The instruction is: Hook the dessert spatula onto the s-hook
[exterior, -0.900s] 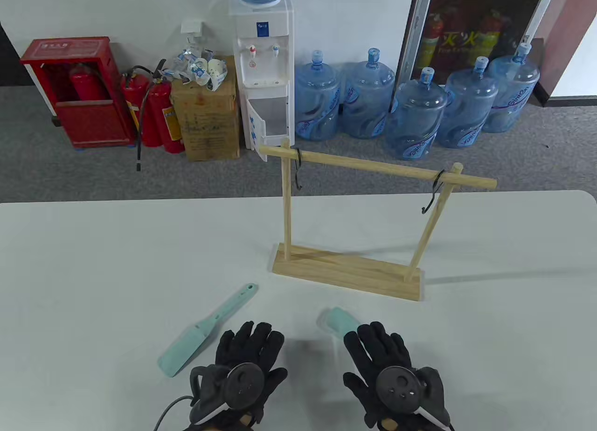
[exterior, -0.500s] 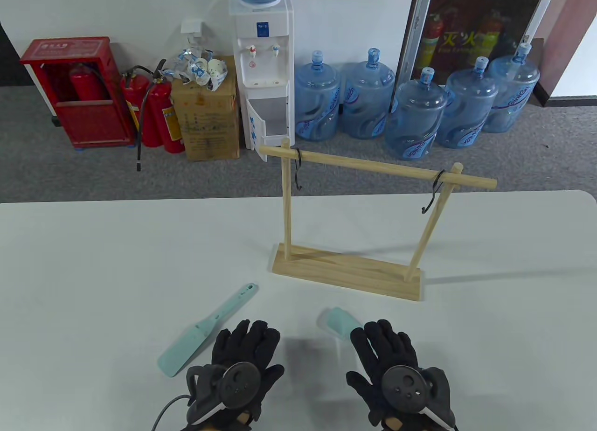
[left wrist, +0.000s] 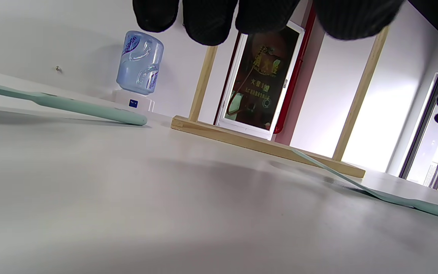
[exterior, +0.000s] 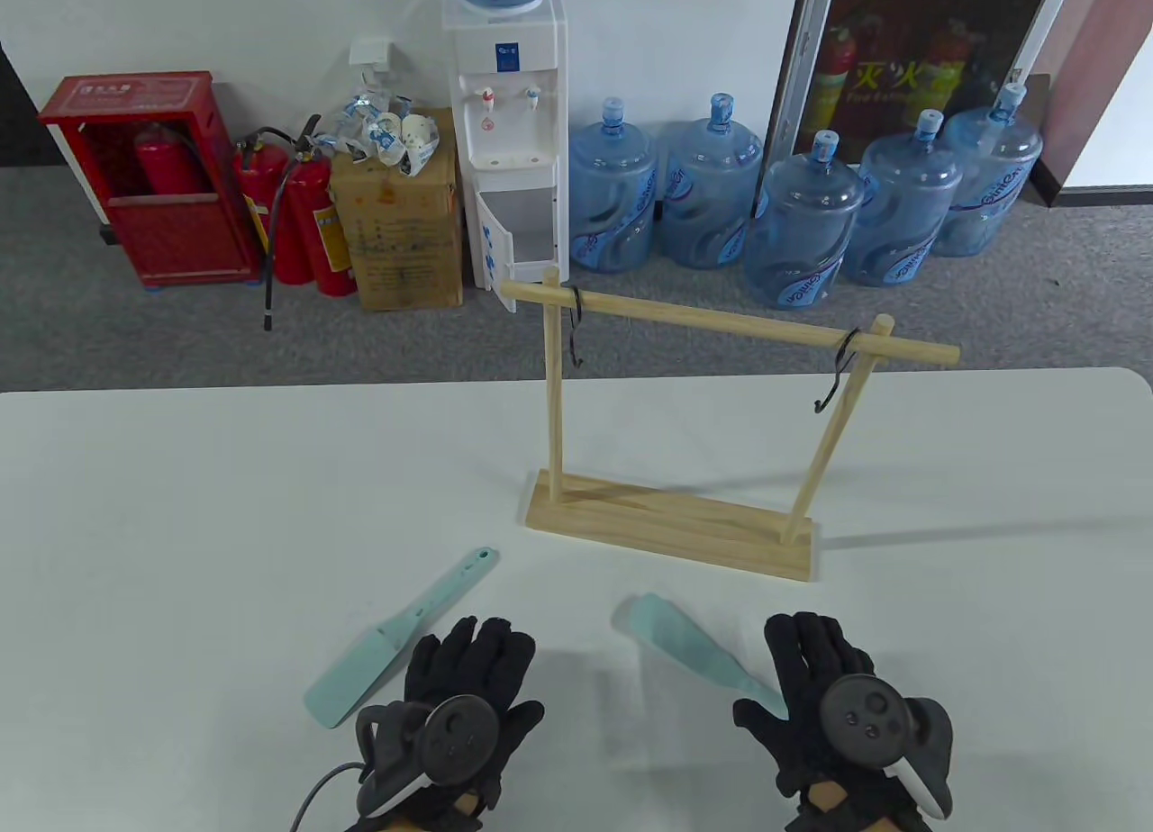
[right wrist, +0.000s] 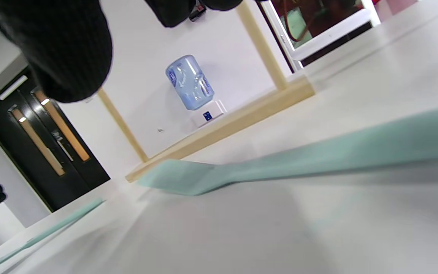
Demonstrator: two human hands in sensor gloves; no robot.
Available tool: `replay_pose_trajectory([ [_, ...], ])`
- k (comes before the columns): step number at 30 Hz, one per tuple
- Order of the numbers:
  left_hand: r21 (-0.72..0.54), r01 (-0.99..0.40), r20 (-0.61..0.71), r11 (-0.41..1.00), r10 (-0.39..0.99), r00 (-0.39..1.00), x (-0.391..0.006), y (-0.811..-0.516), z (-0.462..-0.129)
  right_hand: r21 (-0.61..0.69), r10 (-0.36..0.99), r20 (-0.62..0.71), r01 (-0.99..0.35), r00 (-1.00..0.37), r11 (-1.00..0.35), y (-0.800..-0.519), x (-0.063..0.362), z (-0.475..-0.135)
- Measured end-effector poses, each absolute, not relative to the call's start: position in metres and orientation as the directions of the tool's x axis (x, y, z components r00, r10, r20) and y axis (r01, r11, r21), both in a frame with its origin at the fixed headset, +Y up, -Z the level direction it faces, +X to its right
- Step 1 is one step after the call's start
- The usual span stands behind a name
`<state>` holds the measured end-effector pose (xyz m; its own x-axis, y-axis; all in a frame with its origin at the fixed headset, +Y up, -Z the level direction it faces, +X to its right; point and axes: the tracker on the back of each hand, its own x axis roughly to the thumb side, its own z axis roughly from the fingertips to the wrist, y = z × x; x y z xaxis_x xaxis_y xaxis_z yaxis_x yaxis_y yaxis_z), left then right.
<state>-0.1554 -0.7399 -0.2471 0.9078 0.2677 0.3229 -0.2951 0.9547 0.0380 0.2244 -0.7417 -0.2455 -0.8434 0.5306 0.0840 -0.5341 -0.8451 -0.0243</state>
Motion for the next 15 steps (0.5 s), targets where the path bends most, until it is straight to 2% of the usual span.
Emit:
replay_pose_trajectory([
  [15, 0.024, -0.306, 0.304, 0.952, 0.285, 0.909, -0.162, -0.741, -0.25, 0.203, 0.439, -0.136, -0.459, -0.888, -0.865, -0.777, 0.246, -0.256],
])
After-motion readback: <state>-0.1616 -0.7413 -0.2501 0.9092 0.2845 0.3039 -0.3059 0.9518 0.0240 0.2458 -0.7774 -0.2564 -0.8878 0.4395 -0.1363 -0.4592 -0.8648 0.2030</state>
